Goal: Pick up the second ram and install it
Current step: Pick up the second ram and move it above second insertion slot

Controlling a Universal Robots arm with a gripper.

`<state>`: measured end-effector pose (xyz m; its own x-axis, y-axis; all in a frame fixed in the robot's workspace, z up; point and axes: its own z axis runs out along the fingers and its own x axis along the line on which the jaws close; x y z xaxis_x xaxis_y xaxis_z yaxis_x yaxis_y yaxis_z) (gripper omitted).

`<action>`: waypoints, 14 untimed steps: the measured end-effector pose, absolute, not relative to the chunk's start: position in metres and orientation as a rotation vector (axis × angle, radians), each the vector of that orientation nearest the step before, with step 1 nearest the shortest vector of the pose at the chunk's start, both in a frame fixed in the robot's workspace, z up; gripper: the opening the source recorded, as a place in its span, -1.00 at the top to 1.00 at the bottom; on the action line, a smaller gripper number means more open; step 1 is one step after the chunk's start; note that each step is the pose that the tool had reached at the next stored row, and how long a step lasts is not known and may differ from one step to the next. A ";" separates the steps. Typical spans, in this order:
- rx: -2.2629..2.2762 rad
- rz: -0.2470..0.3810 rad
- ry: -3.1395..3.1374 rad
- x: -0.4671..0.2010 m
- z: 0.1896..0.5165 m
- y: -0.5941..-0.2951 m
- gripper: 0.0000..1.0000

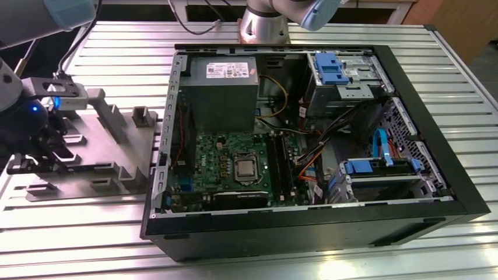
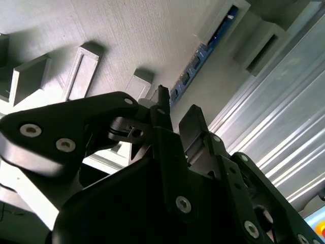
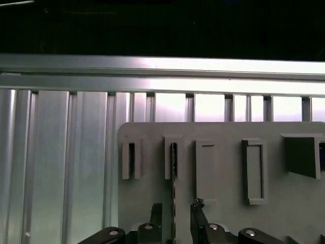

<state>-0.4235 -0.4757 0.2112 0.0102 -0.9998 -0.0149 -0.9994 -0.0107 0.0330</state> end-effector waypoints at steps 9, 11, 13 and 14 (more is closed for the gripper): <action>2.230 -0.048 -2.199 -0.429 0.201 -0.476 0.29; 2.230 -0.048 -2.199 -0.429 0.201 -0.476 0.29; 2.230 -0.048 -2.199 -0.429 0.201 -0.476 0.29; 2.230 -0.048 -2.199 -0.429 0.201 -0.476 0.29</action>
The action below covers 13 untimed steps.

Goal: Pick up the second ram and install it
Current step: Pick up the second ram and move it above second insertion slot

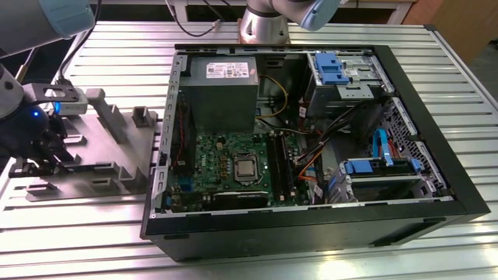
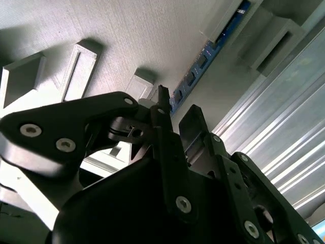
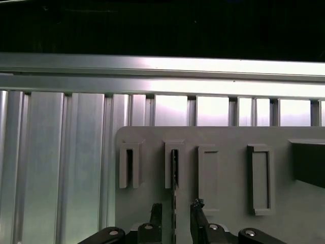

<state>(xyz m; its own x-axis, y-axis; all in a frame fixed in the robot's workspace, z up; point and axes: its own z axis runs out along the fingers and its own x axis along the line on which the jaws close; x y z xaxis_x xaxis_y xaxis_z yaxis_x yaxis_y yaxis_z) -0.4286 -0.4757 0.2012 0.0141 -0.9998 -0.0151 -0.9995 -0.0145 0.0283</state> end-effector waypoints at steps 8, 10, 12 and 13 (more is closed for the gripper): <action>2.231 -0.048 -2.199 -0.429 0.200 -0.476 0.46; 2.231 -0.049 -2.199 -0.429 0.200 -0.476 0.46; 2.231 -0.050 -2.199 -0.429 0.200 -0.476 0.46; 2.231 -0.050 -2.199 -0.429 0.200 -0.476 0.46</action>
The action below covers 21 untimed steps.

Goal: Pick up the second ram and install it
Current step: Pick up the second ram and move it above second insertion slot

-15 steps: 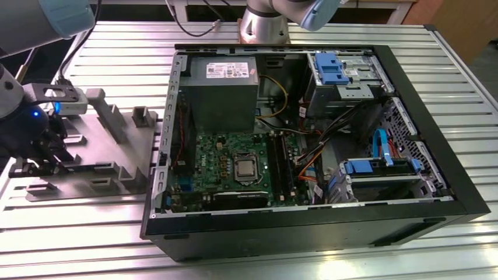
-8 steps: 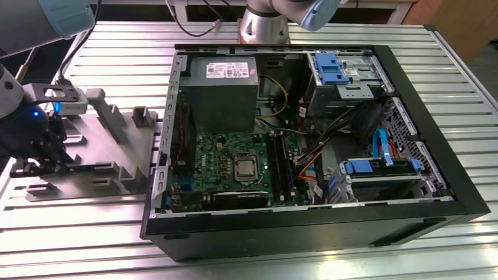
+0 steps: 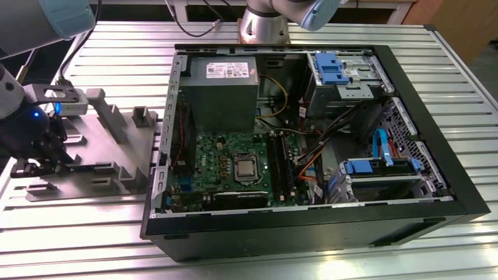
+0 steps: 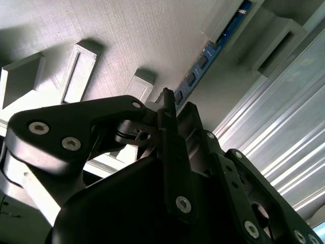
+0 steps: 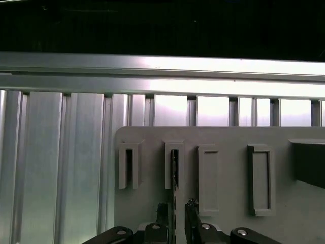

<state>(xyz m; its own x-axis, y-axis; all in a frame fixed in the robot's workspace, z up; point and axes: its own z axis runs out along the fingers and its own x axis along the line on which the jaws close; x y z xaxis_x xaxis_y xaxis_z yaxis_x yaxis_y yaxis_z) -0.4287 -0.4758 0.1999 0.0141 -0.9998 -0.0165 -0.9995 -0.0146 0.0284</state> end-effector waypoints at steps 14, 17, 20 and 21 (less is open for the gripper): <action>2.232 -0.051 -2.200 -0.428 0.199 -0.476 0.62; 2.232 -0.051 -2.199 -0.427 0.199 -0.476 0.62; 2.232 -0.051 -2.199 -0.425 0.199 -0.476 0.62; 2.232 -0.051 -2.199 -0.426 0.199 -0.476 0.62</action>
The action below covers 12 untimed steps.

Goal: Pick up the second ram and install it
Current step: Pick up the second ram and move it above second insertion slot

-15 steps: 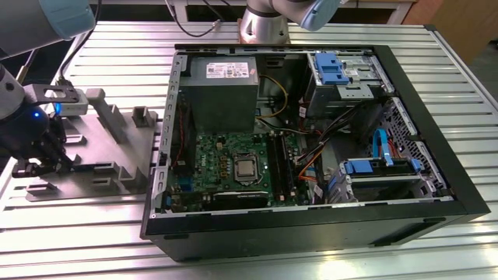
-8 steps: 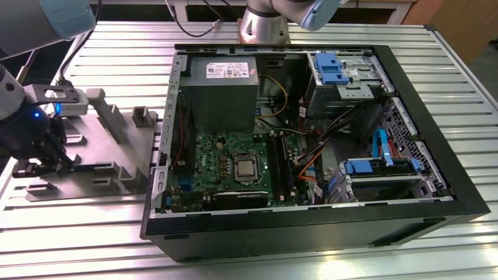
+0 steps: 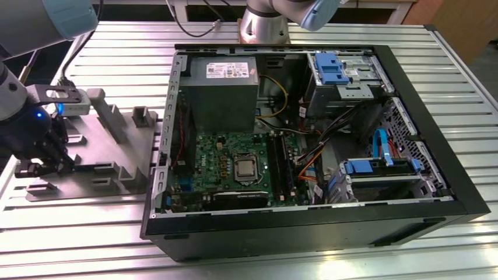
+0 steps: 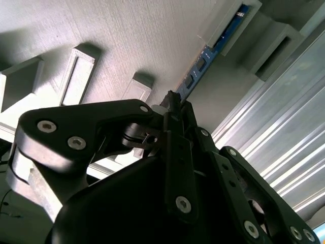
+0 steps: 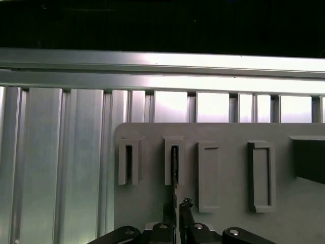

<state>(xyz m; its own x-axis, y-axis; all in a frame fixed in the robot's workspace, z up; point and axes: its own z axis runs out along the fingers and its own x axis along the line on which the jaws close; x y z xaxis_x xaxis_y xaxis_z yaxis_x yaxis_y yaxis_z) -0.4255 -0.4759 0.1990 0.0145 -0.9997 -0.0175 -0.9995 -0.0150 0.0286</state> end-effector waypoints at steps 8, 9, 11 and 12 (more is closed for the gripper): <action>2.232 -0.051 -2.199 -0.425 0.199 -0.478 0.62; 2.232 -0.051 -2.199 -0.425 0.199 -0.478 0.62; 2.232 -0.051 -2.199 -0.425 0.199 -0.478 0.62; 2.232 -0.051 -2.199 -0.425 0.199 -0.478 0.62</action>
<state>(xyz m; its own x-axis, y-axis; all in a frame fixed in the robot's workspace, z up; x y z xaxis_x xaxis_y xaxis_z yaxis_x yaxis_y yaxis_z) -0.4255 -0.4781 0.1991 0.0146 -0.9997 -0.0175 -0.9995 -0.0151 0.0287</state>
